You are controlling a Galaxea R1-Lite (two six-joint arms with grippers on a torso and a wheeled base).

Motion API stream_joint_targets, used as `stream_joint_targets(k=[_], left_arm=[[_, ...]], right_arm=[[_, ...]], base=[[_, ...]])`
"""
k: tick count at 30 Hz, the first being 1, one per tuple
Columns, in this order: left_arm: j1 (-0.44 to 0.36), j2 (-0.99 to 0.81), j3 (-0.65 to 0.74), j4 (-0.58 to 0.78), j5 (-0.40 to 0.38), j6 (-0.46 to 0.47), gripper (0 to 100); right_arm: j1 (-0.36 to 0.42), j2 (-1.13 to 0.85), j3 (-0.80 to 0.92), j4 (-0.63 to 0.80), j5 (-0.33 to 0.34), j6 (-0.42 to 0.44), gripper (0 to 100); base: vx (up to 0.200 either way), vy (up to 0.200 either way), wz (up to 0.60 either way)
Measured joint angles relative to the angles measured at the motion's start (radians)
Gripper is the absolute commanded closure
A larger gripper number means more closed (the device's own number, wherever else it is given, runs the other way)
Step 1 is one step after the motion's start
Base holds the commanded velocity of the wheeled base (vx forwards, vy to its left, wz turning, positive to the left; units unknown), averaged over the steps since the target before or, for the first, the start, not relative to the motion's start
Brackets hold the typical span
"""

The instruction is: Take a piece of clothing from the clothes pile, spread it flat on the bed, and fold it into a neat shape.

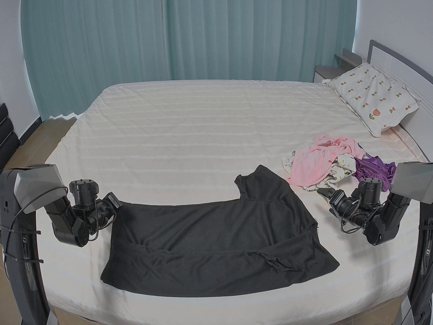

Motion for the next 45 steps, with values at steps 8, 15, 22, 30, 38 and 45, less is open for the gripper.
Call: stream_joint_targets(k=[8,15,22,30,38,45], left_arm=[[0.026,0.001,-0.002,-0.012,-0.003,-0.004,100],[0.030,0.003,-0.001,-0.015,-0.010,-0.008,100],[0.033,0.002,0.007,-0.015,-0.016,-0.021,100],[0.034,0.001,0.021,-0.015,-0.017,-0.031,100],[0.034,-0.001,0.036,-0.015,-0.018,-0.038,100],[0.033,-0.002,0.042,-0.016,-0.018,-0.039,100]], right_arm=[[0.001,-0.003,0.000,0.000,0.000,0.000,0],[0.034,-0.015,-0.032,0.016,0.000,-0.045,0],[0.093,0.003,-0.167,0.123,-0.001,-0.218,0],[0.129,0.080,-0.391,0.301,-0.002,-0.417,0],[0.144,0.169,-0.623,0.484,-0.003,-0.488,0],[0.174,0.254,-0.749,0.511,-0.016,-0.501,0]], base=[[0.000,0.000,0.00],[0.000,0.000,0.00],[0.000,0.000,0.00],[0.000,0.000,0.00],[0.000,0.000,0.00],[0.000,0.000,0.00]])
